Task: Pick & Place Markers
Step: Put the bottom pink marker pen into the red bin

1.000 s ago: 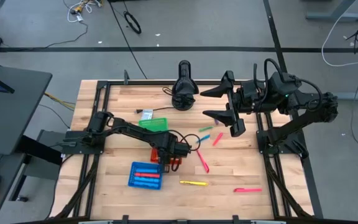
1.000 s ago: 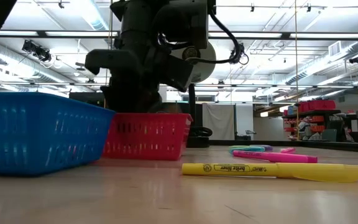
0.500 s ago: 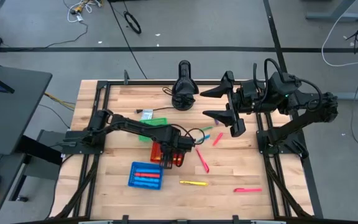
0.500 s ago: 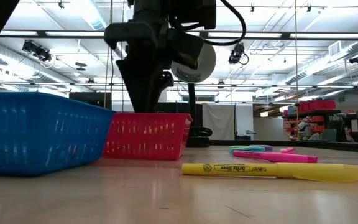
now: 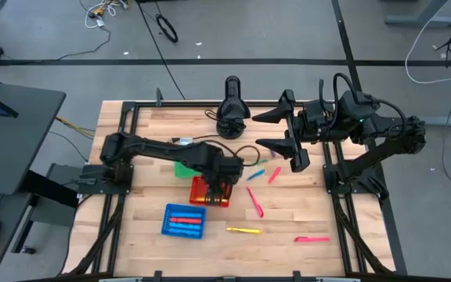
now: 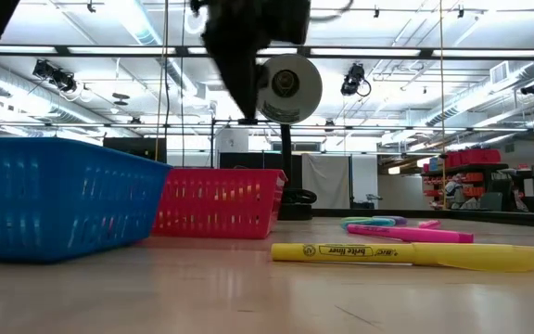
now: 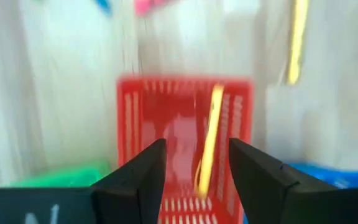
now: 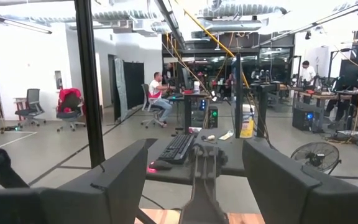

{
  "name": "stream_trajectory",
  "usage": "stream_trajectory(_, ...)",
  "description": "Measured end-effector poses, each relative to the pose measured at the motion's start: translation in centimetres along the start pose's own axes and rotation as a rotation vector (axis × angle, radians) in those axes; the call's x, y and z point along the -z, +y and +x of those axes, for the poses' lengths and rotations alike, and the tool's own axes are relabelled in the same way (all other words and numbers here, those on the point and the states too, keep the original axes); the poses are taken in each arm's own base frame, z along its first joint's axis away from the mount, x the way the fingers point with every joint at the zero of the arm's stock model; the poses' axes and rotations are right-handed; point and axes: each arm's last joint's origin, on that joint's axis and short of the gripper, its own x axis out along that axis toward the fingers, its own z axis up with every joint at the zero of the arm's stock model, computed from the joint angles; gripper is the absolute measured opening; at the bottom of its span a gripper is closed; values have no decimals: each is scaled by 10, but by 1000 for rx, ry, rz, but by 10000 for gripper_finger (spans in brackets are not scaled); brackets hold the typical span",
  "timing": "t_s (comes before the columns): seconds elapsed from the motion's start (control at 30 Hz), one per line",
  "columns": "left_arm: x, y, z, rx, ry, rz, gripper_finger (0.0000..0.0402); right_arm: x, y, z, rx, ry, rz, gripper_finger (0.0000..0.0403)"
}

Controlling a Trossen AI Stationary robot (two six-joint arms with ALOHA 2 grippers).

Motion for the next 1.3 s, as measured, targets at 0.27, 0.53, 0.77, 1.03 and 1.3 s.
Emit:
stream_trajectory(0.27, -6, -2, -49, 11, -263, -19, 179, 0, 0, 0, 0, 0, 16, 265)
stream_trajectory(0.53, -1, -3, -91, 1, -530, -27, 179, 1, 3, 0, -11, 12, 27, 265)
stream_trajectory(0.77, 39, -7, -115, 9, -825, -80, 177, 3, 8, -1, -31, 31, 29, 265)
stream_trajectory(1.03, 79, -19, -161, -10, -1155, -108, 177, 8, 12, -2, -45, 94, 62, 265)
stream_trajectory(1.3, 101, -30, -194, -85, -1299, -70, 177, 15, 12, -3, -41, 165, 73, 265)
